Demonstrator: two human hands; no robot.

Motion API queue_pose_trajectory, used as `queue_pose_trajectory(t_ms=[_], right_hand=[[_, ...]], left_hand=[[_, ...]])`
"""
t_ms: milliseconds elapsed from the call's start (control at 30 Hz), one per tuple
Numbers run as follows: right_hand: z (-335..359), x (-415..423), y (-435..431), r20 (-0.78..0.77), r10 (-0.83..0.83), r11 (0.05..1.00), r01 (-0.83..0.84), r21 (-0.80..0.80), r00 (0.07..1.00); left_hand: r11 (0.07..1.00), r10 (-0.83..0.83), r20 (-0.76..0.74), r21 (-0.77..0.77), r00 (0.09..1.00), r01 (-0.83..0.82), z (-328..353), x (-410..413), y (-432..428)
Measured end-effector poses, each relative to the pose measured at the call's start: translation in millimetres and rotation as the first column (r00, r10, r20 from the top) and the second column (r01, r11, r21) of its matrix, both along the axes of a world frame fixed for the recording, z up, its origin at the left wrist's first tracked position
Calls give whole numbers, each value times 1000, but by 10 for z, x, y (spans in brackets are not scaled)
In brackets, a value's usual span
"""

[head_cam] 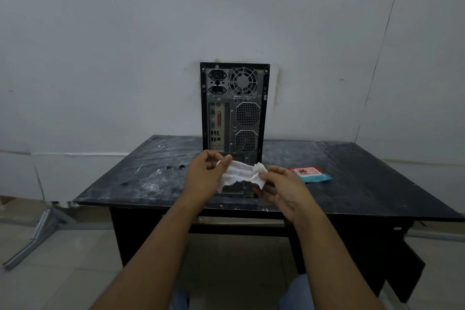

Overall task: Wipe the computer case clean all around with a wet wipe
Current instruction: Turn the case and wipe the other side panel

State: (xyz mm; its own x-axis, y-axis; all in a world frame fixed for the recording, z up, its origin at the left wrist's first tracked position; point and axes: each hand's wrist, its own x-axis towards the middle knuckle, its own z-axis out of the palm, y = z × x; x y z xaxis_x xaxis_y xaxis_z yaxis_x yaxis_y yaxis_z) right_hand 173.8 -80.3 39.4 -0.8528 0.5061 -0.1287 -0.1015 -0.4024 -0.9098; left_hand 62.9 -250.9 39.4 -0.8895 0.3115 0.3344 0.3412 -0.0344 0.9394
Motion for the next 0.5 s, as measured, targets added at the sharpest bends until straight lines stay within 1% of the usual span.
queue_pose_trajectory(t_ms=[67, 133, 167, 267, 333, 367, 400, 500], right_hand=[[-7, -17, 11, -45, -59, 998, 57, -28, 997], [-1, -23, -11, -78, -67, 997, 65, -30, 995], [-7, -32, -19, -77, -70, 998, 70, -6, 995], [-9, -74, -29, -22, -91, 991, 93, 97, 996], [16, -94, -57, 34, -111, 989, 107, 102, 993], [29, -94, -80, 50, -130, 988, 125, 88, 990], [37, -87, -101, 45, -162, 982, 156, 111, 986], [-10, -102, -112, -25, -266, 898, 257, 358, 964]], left_hand=[[999, -16, 37, 48, 999, 14, -19, -28, -10], [993, -84, 71, 93, 994, 78, -23, -47, -16], [986, -130, 86, 114, 988, 120, -21, -58, -17], [961, -240, 118, 166, 964, 219, -12, -76, -14], [954, -275, 131, 162, 953, 253, -13, -77, -14], [951, -290, 133, 152, 948, 269, -8, -66, -18], [949, -302, 131, 136, 944, 284, -2, -50, -23], [949, -310, 113, 99, 944, 299, 2, -12, -42]])
